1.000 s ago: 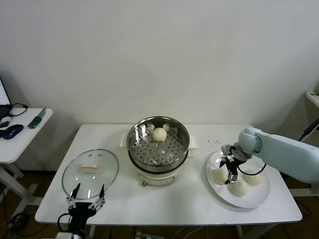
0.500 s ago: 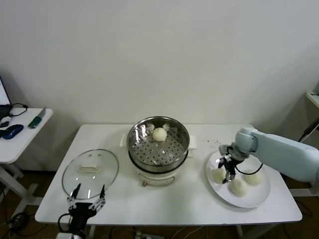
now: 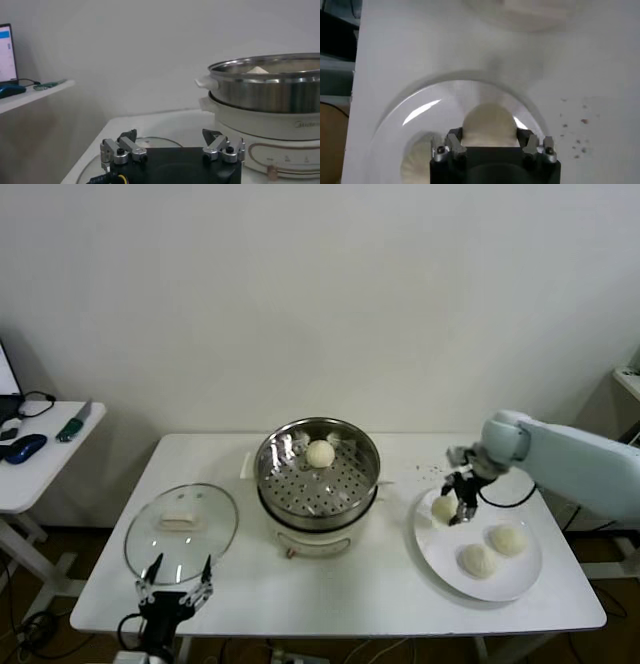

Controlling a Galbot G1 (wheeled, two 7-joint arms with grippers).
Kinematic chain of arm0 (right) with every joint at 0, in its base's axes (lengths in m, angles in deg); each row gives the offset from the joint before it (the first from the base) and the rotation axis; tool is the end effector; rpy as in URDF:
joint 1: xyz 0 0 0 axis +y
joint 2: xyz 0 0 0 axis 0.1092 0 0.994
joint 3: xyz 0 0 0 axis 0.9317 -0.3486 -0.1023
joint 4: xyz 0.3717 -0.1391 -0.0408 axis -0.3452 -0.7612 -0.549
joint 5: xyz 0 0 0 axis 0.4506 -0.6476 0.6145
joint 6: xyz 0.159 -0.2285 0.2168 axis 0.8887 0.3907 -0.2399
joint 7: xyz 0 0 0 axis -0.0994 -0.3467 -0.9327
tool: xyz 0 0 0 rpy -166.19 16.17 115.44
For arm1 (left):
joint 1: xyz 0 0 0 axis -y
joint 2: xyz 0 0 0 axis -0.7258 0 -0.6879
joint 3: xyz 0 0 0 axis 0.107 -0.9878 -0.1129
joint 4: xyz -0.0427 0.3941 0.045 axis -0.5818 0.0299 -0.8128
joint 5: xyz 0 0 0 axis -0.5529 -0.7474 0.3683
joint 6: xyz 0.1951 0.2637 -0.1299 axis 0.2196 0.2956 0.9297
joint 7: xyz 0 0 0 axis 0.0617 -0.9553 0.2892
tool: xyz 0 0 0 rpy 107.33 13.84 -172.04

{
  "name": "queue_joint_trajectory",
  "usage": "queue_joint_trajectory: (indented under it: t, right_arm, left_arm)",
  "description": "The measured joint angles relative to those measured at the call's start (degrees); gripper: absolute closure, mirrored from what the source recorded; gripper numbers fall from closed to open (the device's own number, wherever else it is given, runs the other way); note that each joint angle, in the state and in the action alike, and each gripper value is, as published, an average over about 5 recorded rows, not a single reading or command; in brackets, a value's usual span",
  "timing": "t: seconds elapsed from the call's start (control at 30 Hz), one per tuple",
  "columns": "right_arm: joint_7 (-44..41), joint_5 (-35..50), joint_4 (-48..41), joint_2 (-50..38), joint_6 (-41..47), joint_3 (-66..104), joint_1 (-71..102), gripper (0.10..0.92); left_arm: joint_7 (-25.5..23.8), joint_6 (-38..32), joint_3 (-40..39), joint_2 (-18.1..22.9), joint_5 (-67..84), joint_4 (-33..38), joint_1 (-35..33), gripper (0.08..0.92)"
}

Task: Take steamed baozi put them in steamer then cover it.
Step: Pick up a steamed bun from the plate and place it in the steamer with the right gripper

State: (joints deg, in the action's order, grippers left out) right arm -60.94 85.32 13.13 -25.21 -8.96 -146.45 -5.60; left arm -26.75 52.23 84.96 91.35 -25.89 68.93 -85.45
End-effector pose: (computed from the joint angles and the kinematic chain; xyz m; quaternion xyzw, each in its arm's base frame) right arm 0.5900 -0.1684 -0.1224 0.5082 -0.5677 0.4955 0.4171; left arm 0.0803 0.0619 -0.3681 0.0202 -0.9921 -0.0588 0.1088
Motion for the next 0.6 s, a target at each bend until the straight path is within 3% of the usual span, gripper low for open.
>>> queue_joint_trajectory:
  t: [0.6]
  right_arm:
    - [2.47,19.74,-2.27,16.78,3.32,-4.87,-14.54,0.313]
  left_arm:
    - [0.21,0.89,-1.81,0.23,-0.66,1.28,0.00,0.177]
